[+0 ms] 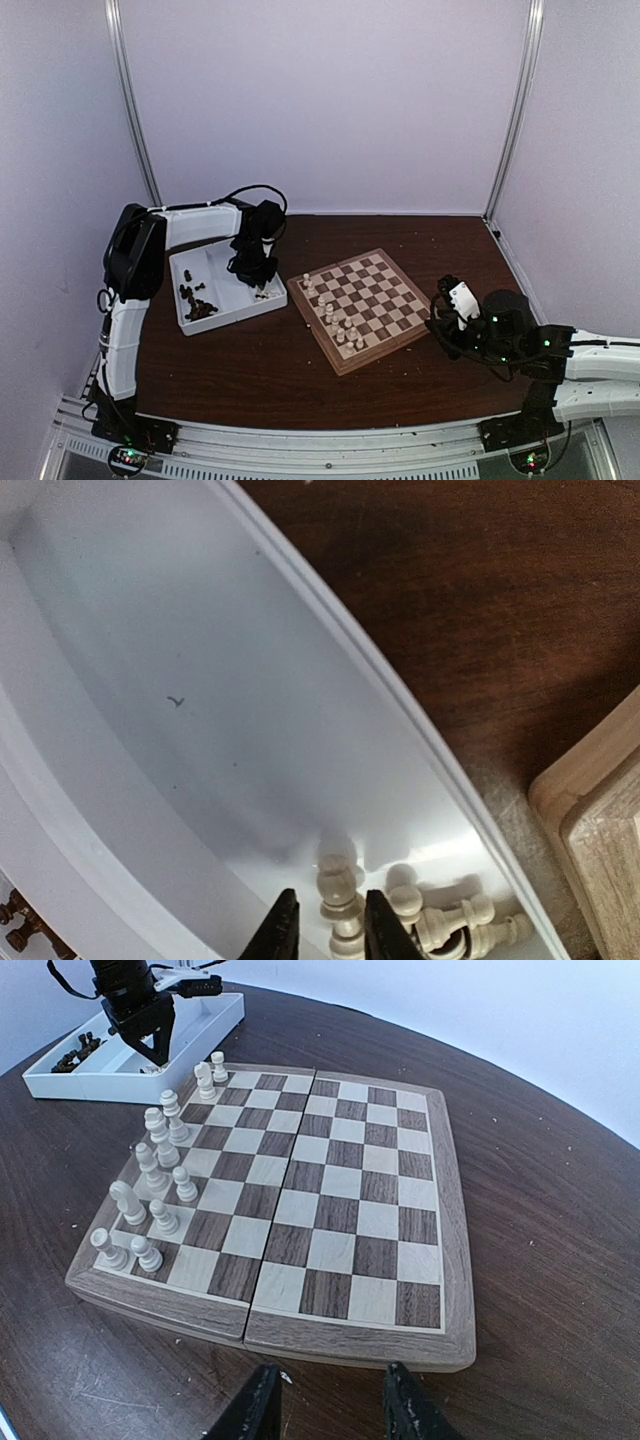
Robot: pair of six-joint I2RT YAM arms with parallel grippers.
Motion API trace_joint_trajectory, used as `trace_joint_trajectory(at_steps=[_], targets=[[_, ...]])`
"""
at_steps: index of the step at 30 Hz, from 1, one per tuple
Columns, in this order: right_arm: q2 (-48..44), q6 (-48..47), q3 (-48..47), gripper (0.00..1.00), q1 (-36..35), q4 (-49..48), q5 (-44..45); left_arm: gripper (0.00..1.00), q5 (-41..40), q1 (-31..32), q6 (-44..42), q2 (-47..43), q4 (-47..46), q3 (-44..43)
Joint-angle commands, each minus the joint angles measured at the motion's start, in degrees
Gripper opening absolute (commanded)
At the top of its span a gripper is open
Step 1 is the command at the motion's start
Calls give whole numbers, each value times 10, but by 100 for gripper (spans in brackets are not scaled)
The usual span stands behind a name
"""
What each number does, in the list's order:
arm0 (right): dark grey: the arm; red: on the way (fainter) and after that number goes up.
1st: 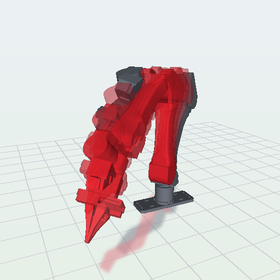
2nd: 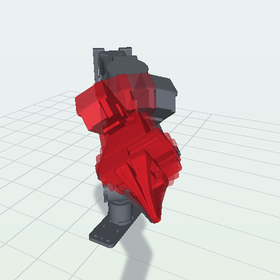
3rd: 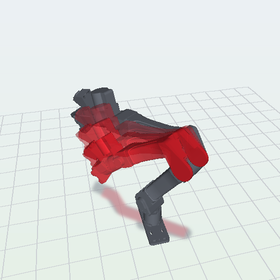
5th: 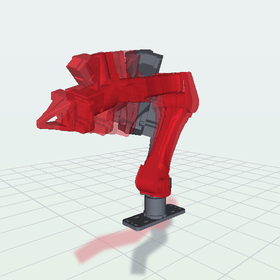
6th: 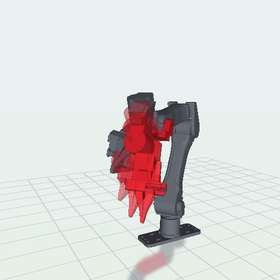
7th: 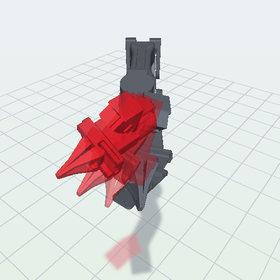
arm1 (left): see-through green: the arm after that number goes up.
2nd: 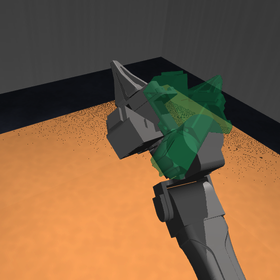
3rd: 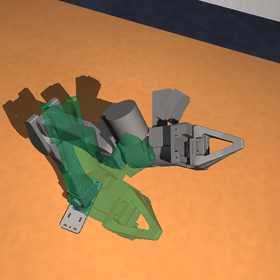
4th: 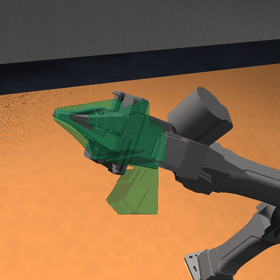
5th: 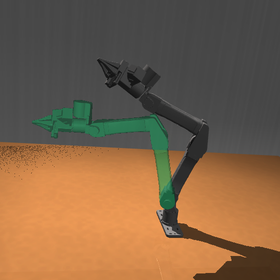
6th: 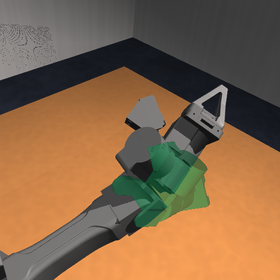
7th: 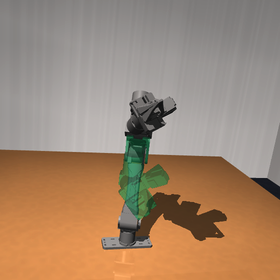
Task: Set up the chess pieces on the board
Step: Pick up the chess piece from the storage box.
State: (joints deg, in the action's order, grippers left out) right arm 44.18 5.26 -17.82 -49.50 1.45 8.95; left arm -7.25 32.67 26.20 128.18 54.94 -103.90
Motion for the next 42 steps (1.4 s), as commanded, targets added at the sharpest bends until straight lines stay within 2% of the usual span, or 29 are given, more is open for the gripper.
trace_joint_trajectory(at_steps=[1,20,25,28,37,42], targets=[[-4,-3,-1,37,2,-13,7,24,-23,2,-5,11,27,-24],[21,-5,-9,38,2,-13,2,22,-1,1,2,60,79,-76],[22,-5,-9,38,2,-14,0,10,6,1,2,54,75,-83],[22,-6,-9,38,2,-13,0,7,-4,2,7,35,65,-80],[22,-6,-9,39,2,-13,-2,5,-42,3,9,-79,-20,0],[23,-7,-8,39,2,-14,-9,5,-26,3,5,-114,-95,72]])
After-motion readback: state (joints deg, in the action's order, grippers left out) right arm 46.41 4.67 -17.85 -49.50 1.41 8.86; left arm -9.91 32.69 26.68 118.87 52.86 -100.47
